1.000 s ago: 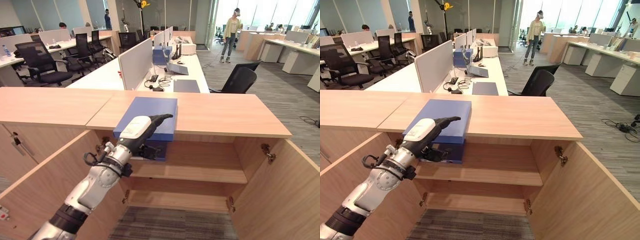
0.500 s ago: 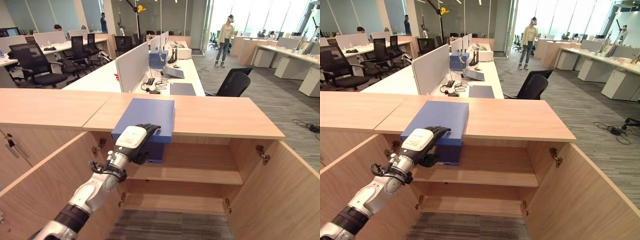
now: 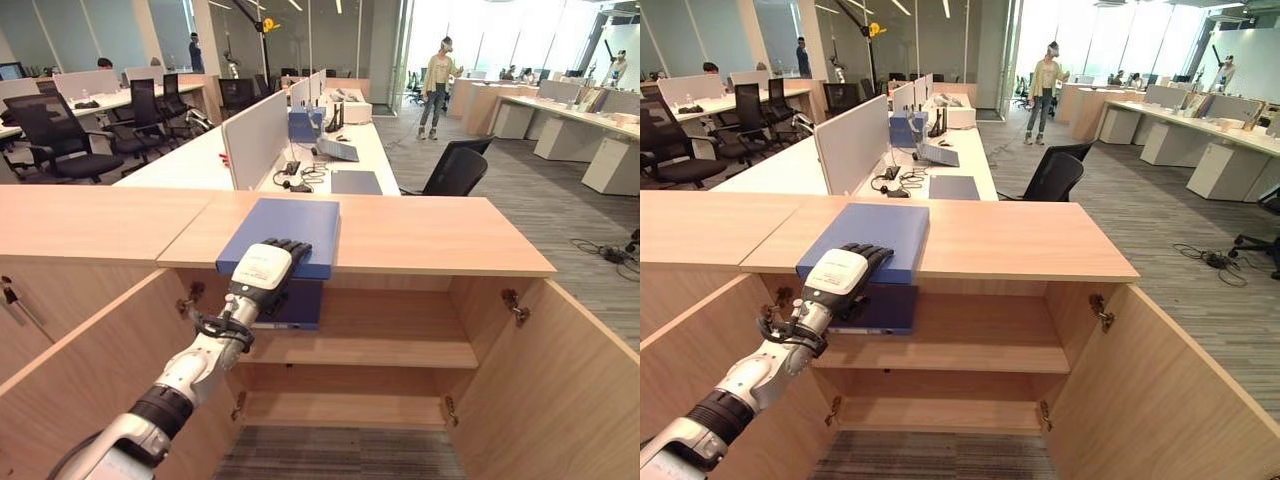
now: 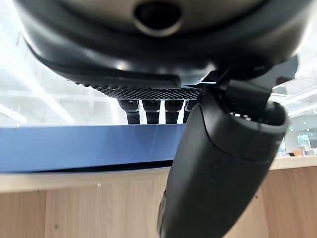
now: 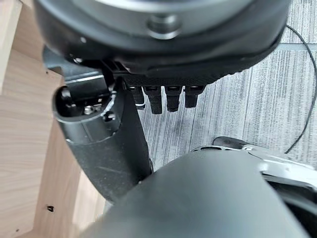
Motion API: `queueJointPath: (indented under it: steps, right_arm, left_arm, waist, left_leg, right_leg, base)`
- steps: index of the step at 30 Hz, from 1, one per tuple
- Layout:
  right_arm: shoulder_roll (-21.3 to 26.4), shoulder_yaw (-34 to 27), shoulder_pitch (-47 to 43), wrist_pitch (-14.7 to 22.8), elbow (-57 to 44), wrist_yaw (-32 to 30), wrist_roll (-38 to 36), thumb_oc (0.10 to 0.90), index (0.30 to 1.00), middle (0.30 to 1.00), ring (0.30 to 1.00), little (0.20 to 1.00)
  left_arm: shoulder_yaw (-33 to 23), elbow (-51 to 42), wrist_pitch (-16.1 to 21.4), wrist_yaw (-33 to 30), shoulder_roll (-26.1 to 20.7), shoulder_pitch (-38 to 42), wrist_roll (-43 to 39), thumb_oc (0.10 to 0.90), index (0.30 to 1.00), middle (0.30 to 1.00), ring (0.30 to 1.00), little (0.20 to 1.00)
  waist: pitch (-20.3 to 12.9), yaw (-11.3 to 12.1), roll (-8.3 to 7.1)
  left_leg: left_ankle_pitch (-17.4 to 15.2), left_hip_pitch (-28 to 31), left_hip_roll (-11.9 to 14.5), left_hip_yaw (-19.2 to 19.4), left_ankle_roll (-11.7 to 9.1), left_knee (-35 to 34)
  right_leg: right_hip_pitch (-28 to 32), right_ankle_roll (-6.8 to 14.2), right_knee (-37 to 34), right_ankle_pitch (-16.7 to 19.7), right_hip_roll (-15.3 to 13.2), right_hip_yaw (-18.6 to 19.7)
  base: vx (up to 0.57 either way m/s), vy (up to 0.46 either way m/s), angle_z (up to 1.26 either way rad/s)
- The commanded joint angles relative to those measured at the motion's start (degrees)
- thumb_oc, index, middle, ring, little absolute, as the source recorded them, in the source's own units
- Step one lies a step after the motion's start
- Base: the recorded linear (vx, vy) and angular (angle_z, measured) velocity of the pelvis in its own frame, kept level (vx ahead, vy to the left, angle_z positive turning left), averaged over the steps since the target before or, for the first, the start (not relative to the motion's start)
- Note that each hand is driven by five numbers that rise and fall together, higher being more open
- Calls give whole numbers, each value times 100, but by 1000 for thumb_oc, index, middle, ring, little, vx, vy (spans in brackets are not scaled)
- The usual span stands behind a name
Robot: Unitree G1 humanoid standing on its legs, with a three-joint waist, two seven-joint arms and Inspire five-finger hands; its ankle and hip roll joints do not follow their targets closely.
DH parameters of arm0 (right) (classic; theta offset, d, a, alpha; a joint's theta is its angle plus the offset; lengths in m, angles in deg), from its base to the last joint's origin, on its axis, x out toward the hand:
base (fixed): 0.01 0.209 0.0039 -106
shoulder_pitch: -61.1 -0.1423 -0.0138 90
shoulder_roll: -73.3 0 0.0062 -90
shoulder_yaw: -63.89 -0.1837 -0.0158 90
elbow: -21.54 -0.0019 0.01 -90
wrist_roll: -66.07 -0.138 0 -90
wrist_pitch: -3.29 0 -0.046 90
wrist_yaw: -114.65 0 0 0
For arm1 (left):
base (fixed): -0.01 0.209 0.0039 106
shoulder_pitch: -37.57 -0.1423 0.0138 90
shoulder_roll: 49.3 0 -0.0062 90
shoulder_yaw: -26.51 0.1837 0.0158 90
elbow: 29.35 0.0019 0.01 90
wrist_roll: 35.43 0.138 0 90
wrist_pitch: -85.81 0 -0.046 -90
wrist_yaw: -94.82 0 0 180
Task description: Put the empty folder in the office cabinet
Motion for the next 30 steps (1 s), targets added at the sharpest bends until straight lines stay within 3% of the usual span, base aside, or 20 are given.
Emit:
queueJointPath:
  steps: [1,4,17,18,19,20,21,22,24,25,26,27,29,30]
  right_arm:
    - [259,259,-10,-30,312,-113,169,800,900,900,900,900]
    - [226,339,-53,-18,364,-161,231,800,900,900,900,900]
    - [272,239,-86,4,474,-281,181,800,900,900,900,900]
    - [262,223,-95,9,467,-294,156,800,900,900,900,900]
    - [264,197,-105,1,466,-308,139,800,900,900,900,900]
    - [265,203,-105,1,466,-308,139,800,900,900,900,900]
    - [258,166,-94,5,486,-291,108,800,900,900,900,900]
    - [256,139,-92,4,498,-285,106,800,900,900,900,900]
    - [276,111,-90,-9,520,-248,133,800,900,900,900,900]
    - [329,82,-112,-59,570,-163,216,800,900,900,900,900]
    - [331,92,-111,-60,570,-161,217,800,900,900,900,900]
    - [343,121,-188,-101,596,17,310,800,900,900,900,900]
    - [310,167,-238,-117,609,231,374,800,900,900,900,900]
    - [306,172,-240,-117,609,234,376,800,900,900,900,900]
  left_arm:
    - [-442,280,-286,-596,-42,1309,202,400,300,300,300,300]
    - [-366,464,-397,-861,-18,1353,306,400,300,300,300,300]
    - [-145,588,-394,-948,127,1488,278,400,300,300,300,300]
    - [-181,319,-275,-875,166,1464,155,400,300,300,300,300]
    - [-254,-573,74,-611,137,1376,-73,400,300,300,300,300]
    - [-270,-599,71,-593,128,1359,-73,400,300,300,300,300]
    - [-245,-1816,671,-95,-7,1139,-483,400,300,300,300,300]
    - [-245,-2356,1012,225,-32,942,-925,400,300,300,300,300]
    - [-309,-3156,1400,1025,-34,448,-2027,400,300,300,300,300]
    - [-450,-3783,1401,2250,158,-232,-4637,400,300,300,300,300]
    - [-480,-3818,1379,2279,145,-257,-4664,400,300,300,300,300]
    - [-601,-4281,1266,3112,78,-720,-7115,400,300,300,300,300]
    - [-698,-4664,1222,3589,-132,-886,-8582,400,300,300,300,300]
    - [-717,-4675,1216,3606,-147,-898,-8609,400,300,300,300,300]
  waist:
    - [291,34,74]
    - [279,22,74]
    - [278,7,113]
    - [284,16,107]
    - [307,50,104]
    - [305,44,105]
    - [342,94,108]
    - [371,120,115]
    - [377,138,134]
    - [397,148,170]
    - [379,139,174]
    - [412,173,202]
    - [434,207,194]
    - [434,202,189]
  left_leg:
    - [-1217,920,-290,76,7,1]
    - [-1226,934,-294,83,14,1]
    - [-1219,936,-308,50,25,1]
    - [-1219,930,-311,36,27,1]
    - [-1216,906,-317,-2,34,1]
    - [-1216,906,-317,-2,34,1]
    - [-1215,873,-330,-39,43,1]
    - [-1160,835,-337,-41,56,1]
    - [-1163,823,-344,-41,61,1]
    - [-1167,841,-342,-38,64,1]
    - [-1204,847,-339,-45,58,1]
    - [-1187,844,-331,-43,61,1]
    - [-1173,816,-321,-43,50,1]
    - [-1174,817,-321,-42,49,1]
  right_leg:
    - [-422,237,-91,239,190,-577]
    - [-420,235,-91,242,191,-575]
    - [-428,230,-91,272,189,-583]
    - [-435,225,-91,273,188,-587]
    - [-445,219,-91,279,189,-599]
    - [-445,219,-91,279,189,-599]
    - [-457,211,-91,290,198,-627]
    - [-488,196,-91,344,191,-650]
    - [-493,195,-91,357,187,-671]
    - [-483,198,-91,368,187,-676]
    - [-477,206,-91,339,190,-669]
    - [-478,210,-91,366,188,-674]
    - [-496,211,-91,386,188,-677]
    - [-496,210,-91,386,188,-675]
  base:
    - [-6,1,-7]
    - [0,0,0]
    - [0,0,0]
    - [0,0,0]
    - [0,0,0]
    - [-8,24,5]
    - [-44,26,6]
    - [-11,34,6]
    - [-11,35,8]
    - [-2,30,12]
    - [22,22,6]
    - [0,0,0]
    - [-5,-4,2]
    - [-20,-9,4]
